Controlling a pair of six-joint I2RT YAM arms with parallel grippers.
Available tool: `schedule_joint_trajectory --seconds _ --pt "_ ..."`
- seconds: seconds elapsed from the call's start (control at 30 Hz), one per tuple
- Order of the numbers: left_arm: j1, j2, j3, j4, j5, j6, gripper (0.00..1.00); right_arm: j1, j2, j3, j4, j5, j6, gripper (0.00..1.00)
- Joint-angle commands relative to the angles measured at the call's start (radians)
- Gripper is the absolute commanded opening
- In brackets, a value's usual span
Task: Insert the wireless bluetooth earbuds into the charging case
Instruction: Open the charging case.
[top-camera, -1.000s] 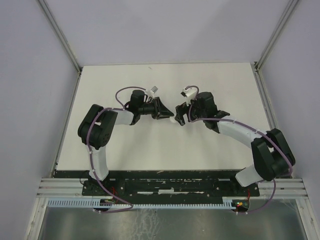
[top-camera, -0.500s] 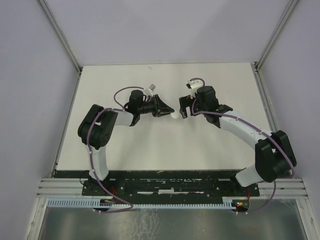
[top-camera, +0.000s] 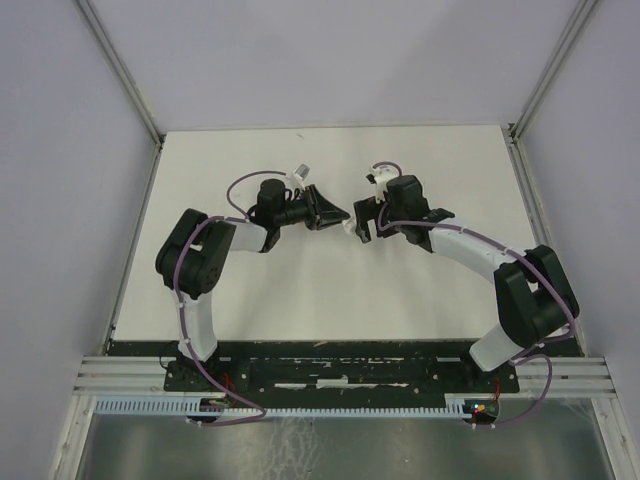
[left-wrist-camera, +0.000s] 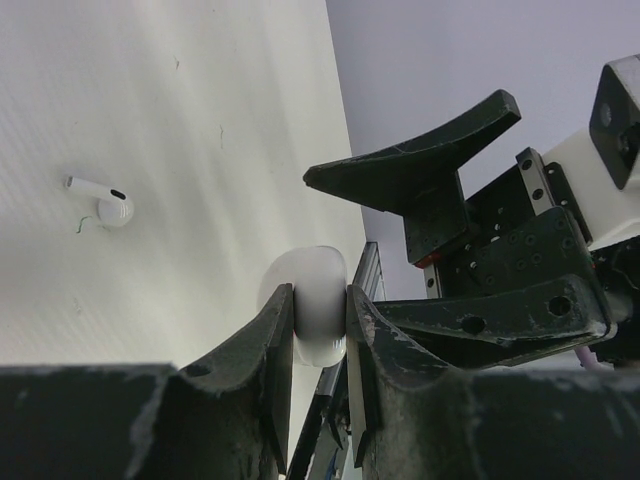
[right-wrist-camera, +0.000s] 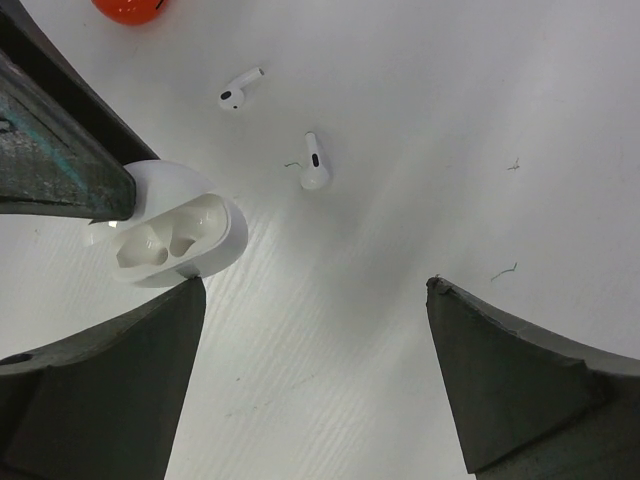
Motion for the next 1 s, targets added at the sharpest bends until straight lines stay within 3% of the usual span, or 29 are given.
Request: schedule_joint_trajectory --seconds 0.0,0.33,0.67,0.8,0.97 --pt "-0.021 -0.036 0.0 0.085 0.018 -0.061 0.1 0.003 0.02 0.046 0.07 0.001 0.019 1.0" --pt "-0.024 -0.018 -0.035 0.236 -0.018 -0.187 0.07 0.003 0.047 0.033 0.114 0.026 0.029 0.99" --pt "0.062 -0.01 -0.266 0.628 -0.324 -0.47 0.03 0.003 0.021 0.017 0.113 0.077 0.049 0.99" --pt "0.11 -0.052 -0.387 0.752 -0.424 -0.512 0.03 0.004 0.067 0.052 0.082 0.086 0.059 0.99" --pt "0.152 -0.154 -0.514 0.783 -0.491 -0.482 0.03 0.035 0.139 0.103 0.039 0.139 0.059 0.9"
